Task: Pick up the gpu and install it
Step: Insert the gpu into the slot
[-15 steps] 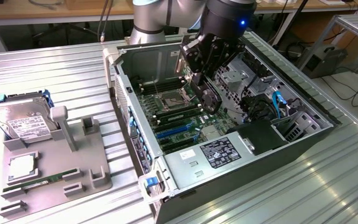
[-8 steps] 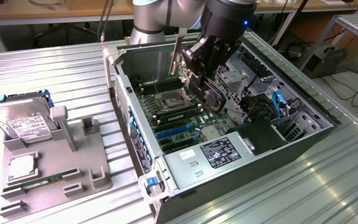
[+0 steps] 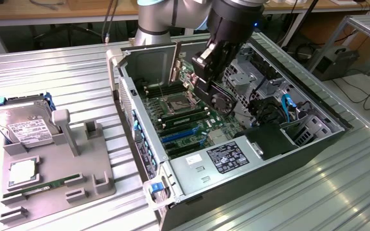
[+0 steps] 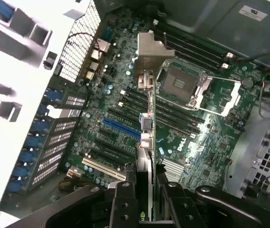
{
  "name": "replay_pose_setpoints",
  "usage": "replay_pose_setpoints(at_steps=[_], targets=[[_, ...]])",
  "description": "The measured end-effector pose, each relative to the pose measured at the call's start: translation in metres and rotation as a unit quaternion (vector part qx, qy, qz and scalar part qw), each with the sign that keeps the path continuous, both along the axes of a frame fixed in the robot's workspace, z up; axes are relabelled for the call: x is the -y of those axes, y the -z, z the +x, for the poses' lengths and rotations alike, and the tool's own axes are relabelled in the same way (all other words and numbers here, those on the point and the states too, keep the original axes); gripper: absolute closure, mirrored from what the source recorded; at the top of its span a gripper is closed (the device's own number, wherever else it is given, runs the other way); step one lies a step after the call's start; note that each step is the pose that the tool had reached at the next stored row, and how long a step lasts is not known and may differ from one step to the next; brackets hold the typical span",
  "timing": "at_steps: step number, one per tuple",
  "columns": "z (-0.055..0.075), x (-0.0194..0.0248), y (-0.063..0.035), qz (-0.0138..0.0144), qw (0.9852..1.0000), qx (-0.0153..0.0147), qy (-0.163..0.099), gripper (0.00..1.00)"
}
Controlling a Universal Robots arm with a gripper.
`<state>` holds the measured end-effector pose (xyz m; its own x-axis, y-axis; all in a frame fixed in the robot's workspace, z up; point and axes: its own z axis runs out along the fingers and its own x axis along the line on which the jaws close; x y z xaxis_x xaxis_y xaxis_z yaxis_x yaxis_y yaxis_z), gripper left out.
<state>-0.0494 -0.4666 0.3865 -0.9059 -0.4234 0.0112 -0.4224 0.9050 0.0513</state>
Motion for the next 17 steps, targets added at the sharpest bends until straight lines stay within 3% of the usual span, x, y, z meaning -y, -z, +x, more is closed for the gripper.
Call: replay_pose_setpoints(at_steps=[4, 7, 13, 17], targets=[[0.0, 0.0, 0.003, -0.0001, 0.999, 0.0006, -0.044, 0.74], [0.0, 0.0, 0.0052, 0.0, 0.9969, 0.0015, -0.079, 0.74], [0.0, 0.0, 0.0105, 0.0, 0.9887, 0.0024, -0.15, 0.74], [0.0, 0.0, 0.0141, 0.0002, 0.9814, 0.0024, -0.192, 0.74]])
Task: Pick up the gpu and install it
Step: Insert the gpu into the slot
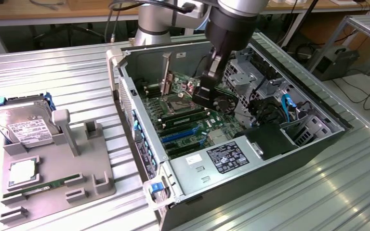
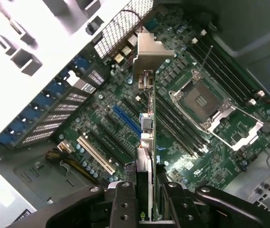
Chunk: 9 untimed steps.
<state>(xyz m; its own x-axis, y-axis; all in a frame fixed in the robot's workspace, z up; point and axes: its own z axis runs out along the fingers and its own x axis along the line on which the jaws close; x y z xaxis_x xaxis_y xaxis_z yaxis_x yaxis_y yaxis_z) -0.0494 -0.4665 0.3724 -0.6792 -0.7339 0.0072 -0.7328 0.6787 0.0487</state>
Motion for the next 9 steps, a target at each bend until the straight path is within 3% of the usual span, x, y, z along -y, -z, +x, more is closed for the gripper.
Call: replay_pose_setpoints(at_steps=[4, 9], targets=[[0.0, 0.0001, 0.0012, -0.0001, 0.9992, 0.0, -0.04, 0.74], [0.0, 0.0001, 0.0013, 0.0002, 0.9957, 0.0032, -0.093, 0.74]])
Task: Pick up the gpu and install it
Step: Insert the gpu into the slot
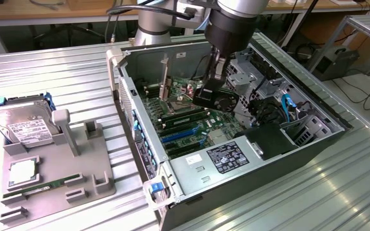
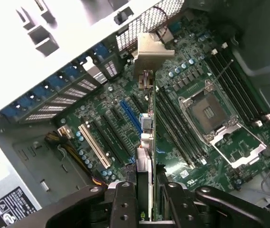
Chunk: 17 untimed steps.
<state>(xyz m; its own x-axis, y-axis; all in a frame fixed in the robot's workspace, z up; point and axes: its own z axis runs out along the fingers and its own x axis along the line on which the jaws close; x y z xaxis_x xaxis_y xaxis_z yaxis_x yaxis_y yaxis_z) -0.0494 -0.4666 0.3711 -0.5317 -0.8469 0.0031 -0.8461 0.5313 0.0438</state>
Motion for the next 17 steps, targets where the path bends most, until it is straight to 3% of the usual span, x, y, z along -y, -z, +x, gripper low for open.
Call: replay_pose_setpoints(at_steps=[5, 11, 13, 16, 17], targets=[[0.0, 0.0, 0.0004, 0.0, 0.9988, 0.0016, -0.049, 0.74], [0.0, 0.0, 0.0022, 0.0001, 0.9935, 0.0017, -0.114, 0.74], [0.0, 0.0, 0.003, 0.0001, 0.9899, 0.0017, -0.142, 0.74], [0.0, 0.0, 0.0046, 0.0003, 0.9797, 0.0017, -0.201, 0.74], [0.0, 0.0, 0.005, 0.0003, 0.9771, 0.0017, -0.213, 0.74]])
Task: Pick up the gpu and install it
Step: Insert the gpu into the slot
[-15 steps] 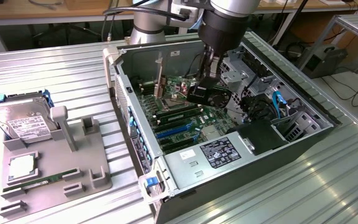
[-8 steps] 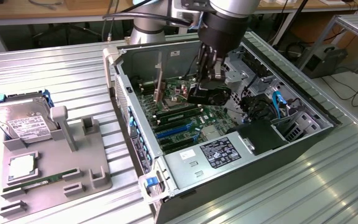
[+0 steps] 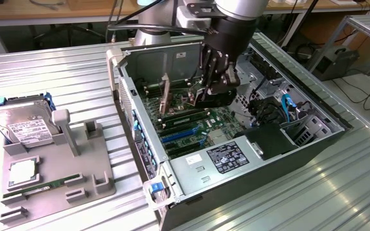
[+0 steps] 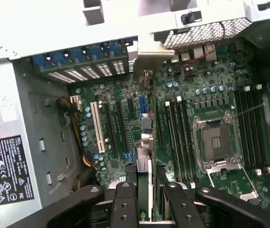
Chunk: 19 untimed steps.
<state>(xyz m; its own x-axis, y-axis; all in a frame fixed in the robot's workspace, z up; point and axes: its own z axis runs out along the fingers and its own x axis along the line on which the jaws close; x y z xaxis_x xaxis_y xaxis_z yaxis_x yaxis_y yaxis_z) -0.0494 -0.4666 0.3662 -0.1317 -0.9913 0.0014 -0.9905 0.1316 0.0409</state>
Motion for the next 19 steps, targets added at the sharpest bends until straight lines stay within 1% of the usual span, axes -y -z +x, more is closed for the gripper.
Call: replay_pose_setpoints(at_steps=[2, 3, 5, 6, 7, 11, 13, 14, 19], targets=[[0.0, 0.0, 0.0011, 0.0001, 0.9997, 0.0001, -0.026, 0.74], [0.0, 0.0, 0.002, 0.0007, 0.999, 0.0002, -0.044, 0.74], [0.0, 0.0, 0.0027, 0.0023, 0.9983, 0.0003, -0.057, 0.74], [0.0, -0.0002, 0.0035, 0.0039, 0.9978, 0.0004, -0.067, 0.74], [0.0, -0.0009, 0.0047, 0.0049, 0.9974, 0.0006, -0.072, 0.74], [-0.003, -0.0053, 0.0114, 0.0057, 0.9972, 0.0006, -0.074, 0.74], [-0.006, -0.0074, 0.0178, 0.0056, 0.9972, 0.0007, -0.074, 0.74], [-0.007, -0.008, 0.0235, 0.0056, 0.9972, 0.0007, -0.075, 0.74], [-0.007, -0.0087, 0.0351, 0.0056, 0.9972, 0.0006, -0.075, 0.74]])
